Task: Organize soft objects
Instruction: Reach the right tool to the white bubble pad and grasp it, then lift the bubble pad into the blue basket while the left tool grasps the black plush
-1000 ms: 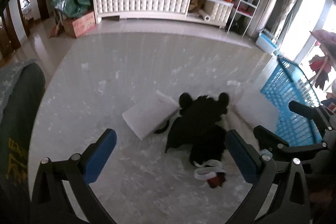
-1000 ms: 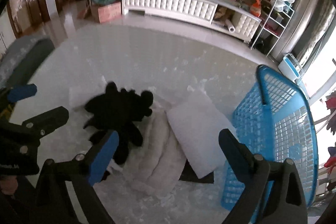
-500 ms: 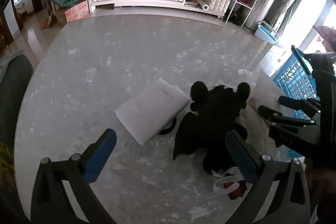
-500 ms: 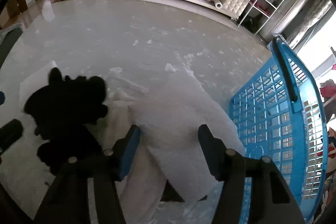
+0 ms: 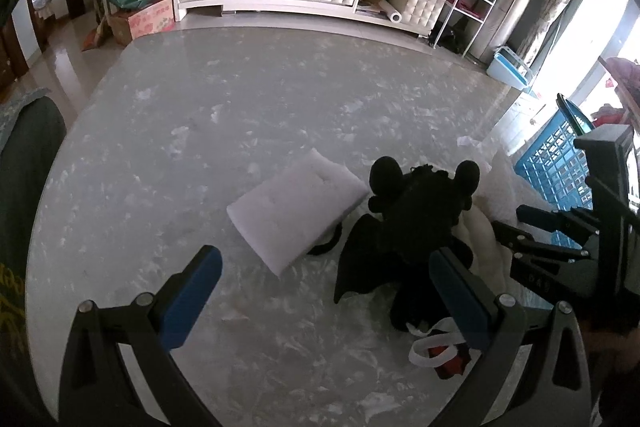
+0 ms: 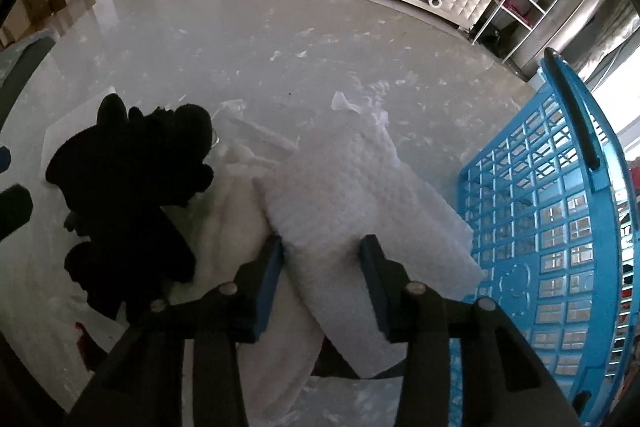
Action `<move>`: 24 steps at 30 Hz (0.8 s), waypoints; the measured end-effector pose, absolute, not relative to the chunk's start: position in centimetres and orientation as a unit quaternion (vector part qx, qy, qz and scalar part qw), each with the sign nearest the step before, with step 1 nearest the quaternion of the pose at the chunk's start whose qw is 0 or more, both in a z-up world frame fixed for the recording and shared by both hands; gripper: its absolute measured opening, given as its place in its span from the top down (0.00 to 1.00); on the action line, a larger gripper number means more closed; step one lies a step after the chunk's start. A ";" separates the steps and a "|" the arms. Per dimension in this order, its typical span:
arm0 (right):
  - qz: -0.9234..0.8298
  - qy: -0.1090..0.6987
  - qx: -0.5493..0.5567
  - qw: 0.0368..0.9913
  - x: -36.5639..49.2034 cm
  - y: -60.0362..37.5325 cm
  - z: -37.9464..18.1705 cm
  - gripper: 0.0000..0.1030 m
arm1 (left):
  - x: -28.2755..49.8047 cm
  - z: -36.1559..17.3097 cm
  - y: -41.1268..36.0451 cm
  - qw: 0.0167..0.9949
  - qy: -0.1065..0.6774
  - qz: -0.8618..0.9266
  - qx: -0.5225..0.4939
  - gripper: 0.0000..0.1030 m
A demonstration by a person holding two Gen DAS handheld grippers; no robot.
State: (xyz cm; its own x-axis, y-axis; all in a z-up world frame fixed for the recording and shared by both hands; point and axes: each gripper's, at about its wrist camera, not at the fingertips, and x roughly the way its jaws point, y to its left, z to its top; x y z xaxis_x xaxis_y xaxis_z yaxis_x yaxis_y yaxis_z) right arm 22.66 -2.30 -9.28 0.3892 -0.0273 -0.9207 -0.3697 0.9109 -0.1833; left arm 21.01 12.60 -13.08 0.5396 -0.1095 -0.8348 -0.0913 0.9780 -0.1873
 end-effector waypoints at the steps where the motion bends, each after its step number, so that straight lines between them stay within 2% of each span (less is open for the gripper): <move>1: 0.103 0.542 -0.183 0.814 22.5 -2.2 -9.0 0.54 | 21.0 -13.1 12.6 0.871 0.480 -0.007 -0.104 0.00; 3: 0.098 0.542 -0.191 0.812 22.9 -2.1 -9.4 0.54 | 21.0 -13.1 12.7 0.872 0.479 -0.008 -0.103 0.00; 5: 0.099 0.545 -0.188 0.811 23.0 -2.3 -9.7 0.48 | 21.1 -13.2 12.8 0.871 0.480 -0.007 -0.103 0.00; 9: 0.097 0.542 -0.190 0.813 23.3 -2.3 -10.4 0.47 | 21.0 -13.2 12.8 0.871 0.481 -0.007 -0.103 0.00; 12: 0.100 0.542 -0.184 0.814 23.9 -2.7 -10.4 0.55 | 21.0 -13.3 12.9 0.871 0.481 -0.007 -0.104 0.00; 17: 0.116 0.540 -0.164 0.818 25.0 -3.7 -9.9 0.78 | 21.1 -13.3 12.9 0.871 0.480 -0.009 -0.106 0.00; 24: 0.125 0.530 -0.126 0.830 23.9 -4.8 -6.7 0.84 | 20.8 -12.9 12.7 0.872 0.478 -0.012 -0.106 0.00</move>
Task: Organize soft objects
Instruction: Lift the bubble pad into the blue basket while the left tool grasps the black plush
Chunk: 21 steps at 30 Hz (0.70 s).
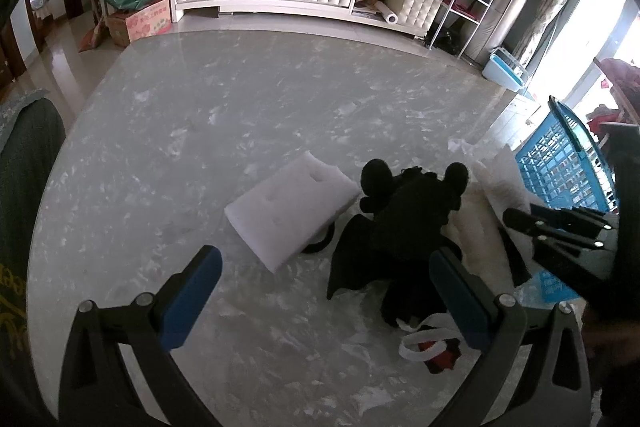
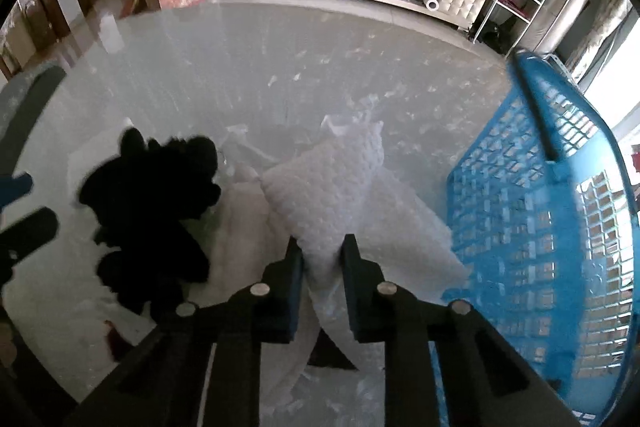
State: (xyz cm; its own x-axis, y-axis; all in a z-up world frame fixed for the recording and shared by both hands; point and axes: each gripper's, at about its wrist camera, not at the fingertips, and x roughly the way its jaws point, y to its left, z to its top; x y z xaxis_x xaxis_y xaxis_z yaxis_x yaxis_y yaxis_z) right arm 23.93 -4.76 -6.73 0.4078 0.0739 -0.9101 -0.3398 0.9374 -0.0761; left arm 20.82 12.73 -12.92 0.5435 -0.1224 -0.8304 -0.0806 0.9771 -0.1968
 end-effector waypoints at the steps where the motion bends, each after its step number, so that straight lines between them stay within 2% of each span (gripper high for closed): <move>1: 0.129 0.529 -0.117 0.831 23.6 -4.9 -6.1 0.85 | 20.8 -12.8 12.7 0.872 0.478 -0.014 -0.108 0.00; 21: 0.209 0.456 0.008 0.865 20.2 -11.9 5.7 0.87 | 16.8 -6.9 11.6 0.877 0.459 -0.012 -0.142 0.00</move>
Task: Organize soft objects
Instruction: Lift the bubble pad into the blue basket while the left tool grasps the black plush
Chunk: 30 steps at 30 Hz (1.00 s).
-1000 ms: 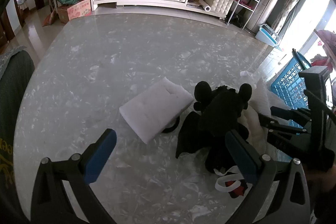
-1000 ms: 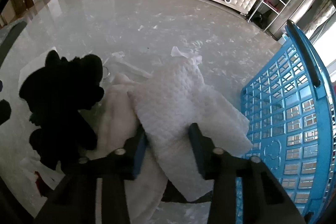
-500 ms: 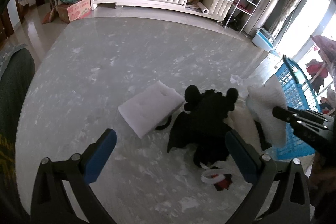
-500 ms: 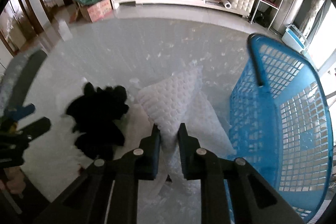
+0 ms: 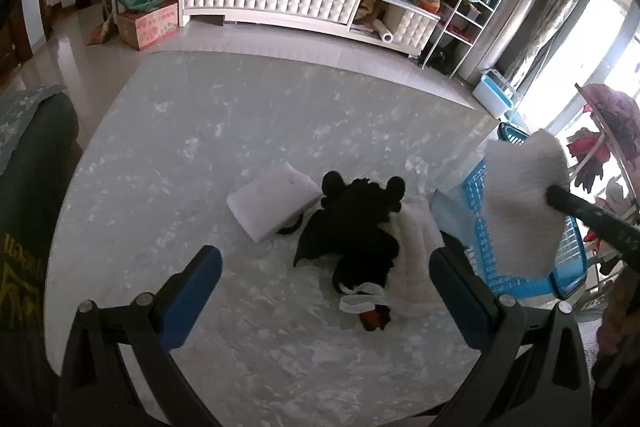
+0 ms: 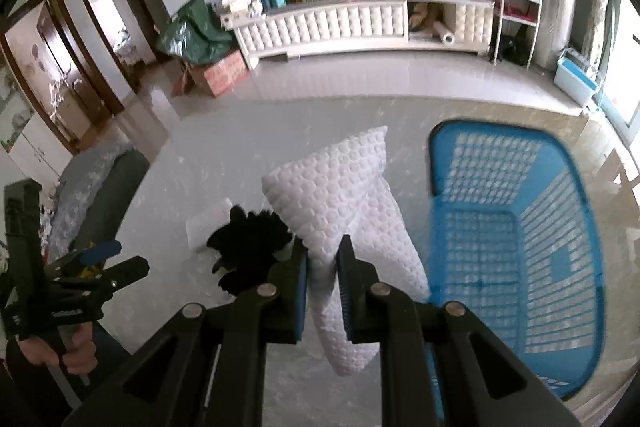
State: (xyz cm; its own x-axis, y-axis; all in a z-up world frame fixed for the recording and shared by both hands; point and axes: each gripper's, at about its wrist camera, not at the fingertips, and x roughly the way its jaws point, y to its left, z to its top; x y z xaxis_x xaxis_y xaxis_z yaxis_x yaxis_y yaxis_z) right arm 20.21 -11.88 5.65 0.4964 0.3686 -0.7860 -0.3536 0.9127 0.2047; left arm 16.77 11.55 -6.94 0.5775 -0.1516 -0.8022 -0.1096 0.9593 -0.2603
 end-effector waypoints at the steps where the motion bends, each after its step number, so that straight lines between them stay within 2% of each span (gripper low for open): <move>1: 0.208 0.452 0.011 0.867 20.2 -12.7 5.9 0.88 | 16.7 -6.7 11.4 0.877 0.458 -0.010 -0.142 0.00; 5: 0.190 0.431 0.016 0.882 20.6 -15.4 7.6 0.88 | 17.1 -6.3 10.3 0.879 0.459 -0.009 -0.131 0.00; 15: 0.106 0.403 0.016 0.909 21.8 -21.3 7.8 0.88 | 20.0 -8.8 7.2 0.863 0.493 -0.020 -0.104 0.00; 30: 0.063 0.492 -0.036 0.867 24.6 -21.9 -0.1 0.88 | 25.2 -15.6 6.2 0.828 0.556 -0.004 -0.077 0.00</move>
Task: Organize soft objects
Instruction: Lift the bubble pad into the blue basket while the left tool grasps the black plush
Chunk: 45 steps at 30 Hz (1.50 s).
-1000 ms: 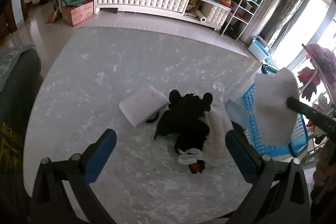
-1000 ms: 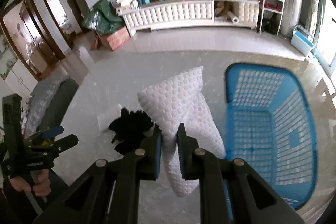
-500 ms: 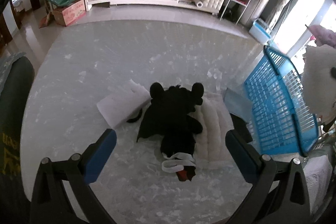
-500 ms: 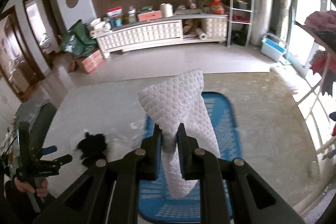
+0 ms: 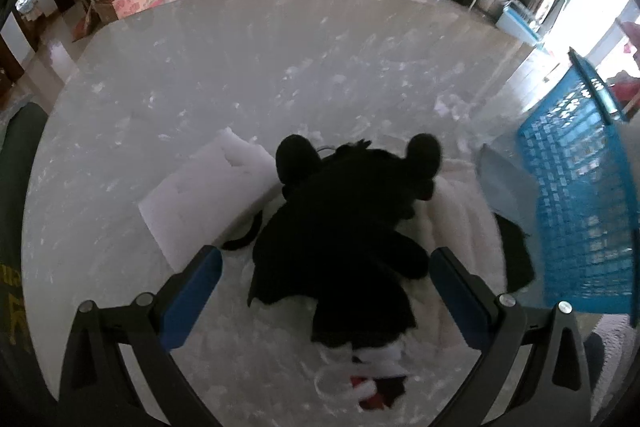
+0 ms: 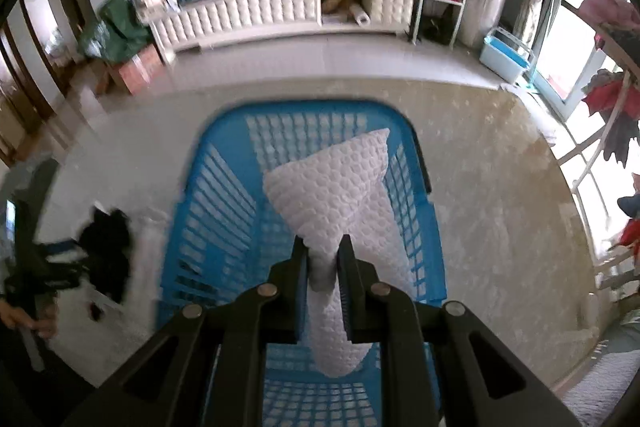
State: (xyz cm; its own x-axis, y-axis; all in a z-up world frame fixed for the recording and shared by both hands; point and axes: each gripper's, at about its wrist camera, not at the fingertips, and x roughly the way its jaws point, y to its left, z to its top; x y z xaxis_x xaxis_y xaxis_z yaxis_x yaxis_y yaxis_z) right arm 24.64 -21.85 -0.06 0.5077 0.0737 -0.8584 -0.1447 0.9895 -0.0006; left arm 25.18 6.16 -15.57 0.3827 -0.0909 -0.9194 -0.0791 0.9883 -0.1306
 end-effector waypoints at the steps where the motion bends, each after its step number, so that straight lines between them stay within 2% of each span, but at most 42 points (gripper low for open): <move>1: 0.061 0.498 -0.037 0.864 24.9 -21.8 -0.6 0.88 | 25.4 -15.9 6.1 0.827 0.558 0.001 -0.073 0.00; 9: 0.031 0.549 -0.071 0.832 27.7 -20.3 -3.2 0.87 | 26.4 -18.2 6.1 0.813 0.578 -0.007 -0.073 0.00; 14: 0.049 0.576 -0.076 0.812 28.3 -18.7 -4.4 0.87 | 26.5 -18.5 6.1 0.812 0.577 -0.024 -0.084 0.11; 16: 0.060 0.593 -0.079 0.799 28.6 -18.0 -4.8 0.86 | 26.5 -18.5 5.8 0.811 0.578 -0.034 -0.084 0.19; 20: 0.080 0.629 -0.070 0.770 29.1 -17.0 -5.8 0.85 | 26.6 -18.6 5.7 0.809 0.579 -0.051 -0.089 0.24; 23: 0.090 0.641 -0.071 0.759 29.4 -16.3 -6.1 0.82 | 26.4 -18.7 5.6 0.810 0.577 -0.059 -0.086 0.34; 24: 0.098 0.645 -0.067 0.755 29.4 -16.1 -6.1 0.79 | 26.3 -18.7 5.8 0.810 0.577 -0.061 -0.089 0.39; 26: 0.106 0.655 -0.059 0.746 29.2 -15.4 -6.6 0.58 | 26.1 -18.7 6.1 0.809 0.576 -0.072 -0.097 0.43; 29: 0.092 0.646 -0.064 0.755 29.0 -15.4 -6.0 0.41 | 25.6 -18.6 6.0 0.810 0.572 -0.082 -0.099 0.50; 32: 0.075 0.640 -0.067 0.762 29.0 -16.1 -5.7 0.30 | 25.3 -18.3 6.1 0.811 0.569 -0.088 -0.100 0.54; 35: 0.068 0.637 -0.060 0.766 28.4 -17.4 -5.4 0.20 | 25.0 -17.9 6.4 0.813 0.564 -0.095 -0.106 0.56; 37: 0.067 0.627 -0.055 0.774 27.6 -18.2 -4.6 0.20 | 24.7 -17.6 6.9 0.813 0.561 -0.100 -0.118 0.56; 40: 0.060 0.588 -0.071 0.803 26.0 -18.4 -2.7 0.17 | 24.4 -16.7 7.6 0.818 0.550 -0.103 -0.133 0.56; 43: 0.067 0.538 -0.078 0.837 24.6 -18.0 -0.4 0.07 | 23.9 -15.0 8.2 0.830 0.528 -0.107 -0.145 0.56; 45: 0.069 0.510 -0.076 0.854 23.8 -17.8 0.9 0.06 | 23.3 -13.7 8.6 0.839 0.511 -0.108 -0.152 0.56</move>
